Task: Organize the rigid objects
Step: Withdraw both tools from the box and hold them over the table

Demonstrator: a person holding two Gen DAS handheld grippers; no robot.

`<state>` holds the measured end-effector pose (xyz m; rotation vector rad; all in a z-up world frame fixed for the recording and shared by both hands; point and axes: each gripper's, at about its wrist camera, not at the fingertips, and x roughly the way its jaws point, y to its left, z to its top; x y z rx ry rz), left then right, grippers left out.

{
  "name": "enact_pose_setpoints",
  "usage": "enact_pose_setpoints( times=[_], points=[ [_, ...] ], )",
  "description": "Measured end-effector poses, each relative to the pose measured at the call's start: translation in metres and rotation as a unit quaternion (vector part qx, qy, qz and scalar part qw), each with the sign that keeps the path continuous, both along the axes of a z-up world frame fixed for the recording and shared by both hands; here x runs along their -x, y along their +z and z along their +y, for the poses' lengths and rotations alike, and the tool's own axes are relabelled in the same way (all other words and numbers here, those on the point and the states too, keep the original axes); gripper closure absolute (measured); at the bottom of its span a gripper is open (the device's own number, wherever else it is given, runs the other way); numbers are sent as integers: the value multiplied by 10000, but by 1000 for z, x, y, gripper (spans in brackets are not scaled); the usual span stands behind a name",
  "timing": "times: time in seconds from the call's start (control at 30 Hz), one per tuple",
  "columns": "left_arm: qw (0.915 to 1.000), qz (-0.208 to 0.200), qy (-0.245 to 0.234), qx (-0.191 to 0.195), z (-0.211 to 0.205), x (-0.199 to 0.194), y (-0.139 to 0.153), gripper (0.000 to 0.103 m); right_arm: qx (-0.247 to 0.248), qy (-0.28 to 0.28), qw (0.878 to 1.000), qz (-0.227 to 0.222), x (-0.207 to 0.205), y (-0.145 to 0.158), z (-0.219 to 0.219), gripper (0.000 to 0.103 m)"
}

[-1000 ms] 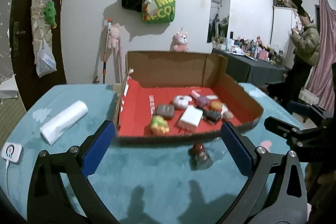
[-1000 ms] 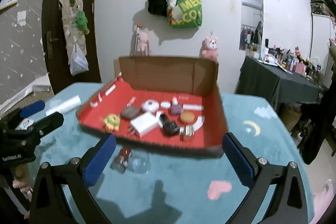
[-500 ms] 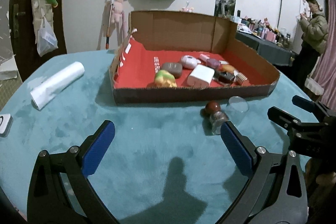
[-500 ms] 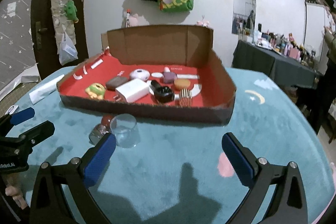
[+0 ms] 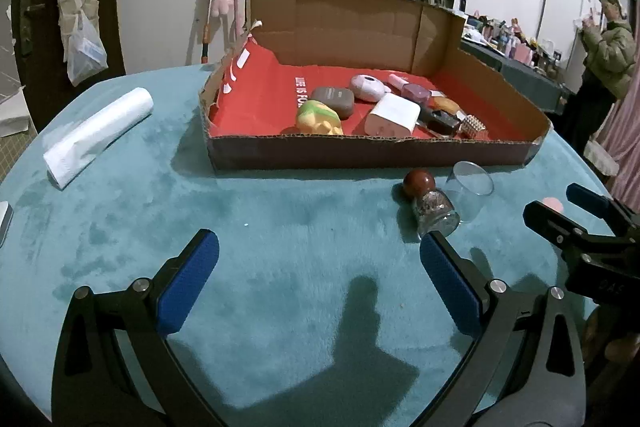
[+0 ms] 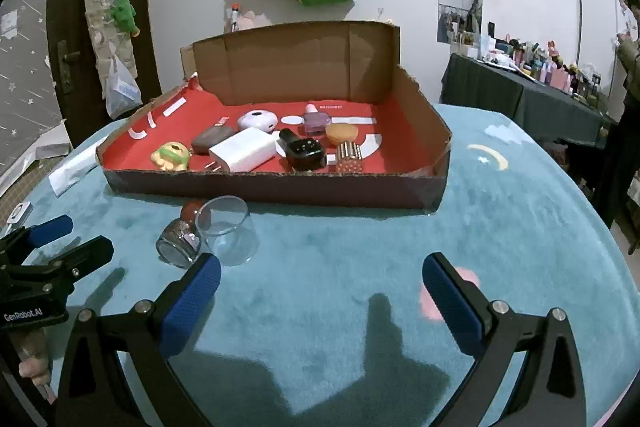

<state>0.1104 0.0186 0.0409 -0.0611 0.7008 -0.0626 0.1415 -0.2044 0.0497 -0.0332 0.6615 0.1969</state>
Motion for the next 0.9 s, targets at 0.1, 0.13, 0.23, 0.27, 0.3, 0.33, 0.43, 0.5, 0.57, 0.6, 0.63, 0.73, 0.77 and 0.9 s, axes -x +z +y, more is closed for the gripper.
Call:
enact_pose_setpoints(
  times=[0.1, 0.13, 0.23, 0.27, 0.3, 0.33, 0.43, 0.5, 0.57, 0.6, 0.63, 0.73, 0.77, 0.9],
  points=[
    [10000, 46, -9, -15, 0, -1, -1, 1, -1, -4, 10000, 17, -1, 0, 0, 0],
    [10000, 63, -6, -16, 0, -1, -1, 1, 0, -1, 10000, 25, -1, 0, 0, 0],
    [9999, 121, 18, -42, -1, -3, 0, 1, -10, -6, 10000, 83, -3, -2, 0, 0],
    [9999, 138, 17, -45, -2, -4, 0, 1, -18, -5, 10000, 97, -3, -2, -1, 0],
    [9999, 160, 4, -42, -3, -6, 0, 1, -35, -4, 9999, 117, -3, -2, -2, 0],
    [9998, 189, -18, -30, -5, -8, 1, 1, -59, 7, 9999, 155, -4, -3, -2, 0],
    [9994, 314, -108, 5, -11, -17, 1, 1, -109, 55, 9993, 354, -11, -4, -5, 0],
    [9990, 423, -135, 10, -16, -24, 1, 1, -187, 66, 9987, 460, -15, -5, -8, 0],
    [9985, 521, -178, 49, -20, -31, 0, 1, -221, 38, 9986, 473, -18, -3, -13, 0],
    [9980, 585, -210, 69, -23, -35, 0, 1, -177, 9, 9988, 460, -19, -1, -15, 0],
    [9978, 621, -230, 76, -25, -37, 0, 1, -105, -27, 9990, 437, -20, 0, -17, 0],
    [9967, 725, -354, 102, -33, -45, 0, 1, 117, -162, 9991, 379, -23, 4, -25, 0],
    [9965, 740, -375, 86, -36, -47, 0, 1, 124, -187, 9990, 383, -24, 5, -27, 0],
    [9949, 881, -486, -76, -45, -55, -4, 1, -84, -245, 9986, 470, -28, 7, -39, 0]
  ],
)
